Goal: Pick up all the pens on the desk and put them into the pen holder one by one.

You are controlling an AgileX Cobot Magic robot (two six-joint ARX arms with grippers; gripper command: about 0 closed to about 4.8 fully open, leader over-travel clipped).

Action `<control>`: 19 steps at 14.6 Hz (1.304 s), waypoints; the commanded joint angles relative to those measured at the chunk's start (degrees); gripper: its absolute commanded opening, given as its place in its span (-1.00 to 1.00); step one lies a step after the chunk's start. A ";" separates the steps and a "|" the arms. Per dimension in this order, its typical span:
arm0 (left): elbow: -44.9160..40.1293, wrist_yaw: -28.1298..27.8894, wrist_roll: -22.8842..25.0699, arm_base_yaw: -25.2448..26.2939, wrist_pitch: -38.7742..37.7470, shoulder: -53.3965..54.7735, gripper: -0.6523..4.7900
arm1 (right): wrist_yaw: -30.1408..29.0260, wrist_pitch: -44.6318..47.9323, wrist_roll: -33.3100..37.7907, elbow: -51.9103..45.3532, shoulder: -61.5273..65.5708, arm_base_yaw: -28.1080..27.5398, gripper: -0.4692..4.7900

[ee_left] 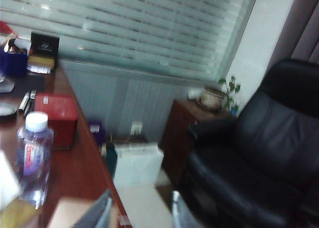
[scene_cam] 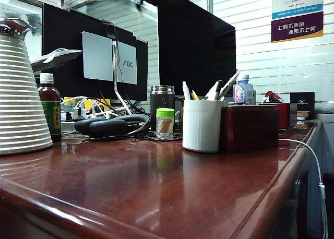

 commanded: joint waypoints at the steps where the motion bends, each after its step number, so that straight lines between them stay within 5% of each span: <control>1: 0.04 0.02 3.67 -0.13 -21.73 -10.49 -0.78 | 0.74 -6.19 2.69 0.37 -6.12 0.00 -0.35; 3: 0.02 -1.20 7.96 -0.48 -35.41 -17.64 -0.78 | 0.72 -11.10 4.59 0.35 -11.30 0.09 -0.85; 6: -1.18 -11.89 11.76 -6.97 -52.98 -34.21 -0.78 | 5.90 -17.51 9.44 0.28 -21.49 0.09 -0.85; 9: -7.21 -23.43 4.94 -14.45 -61.29 -49.31 -0.78 | 12.24 -24.48 9.64 0.28 -29.03 0.07 -0.85; 14: -21.77 -37.92 2.12 -20.50 -63.58 -78.12 -0.78 | 14.21 -25.33 12.50 -9.14 -41.88 0.07 -0.85; 17: -33.03 -38.86 2.16 -20.46 -62.34 -86.66 -0.78 | 14.21 -12.13 12.96 -19.96 -42.73 0.11 -0.85; 19: -42.66 -38.82 2.34 -20.46 -51.58 -86.88 -0.78 | 14.23 1.31 13.07 -28.92 -42.75 0.11 -0.85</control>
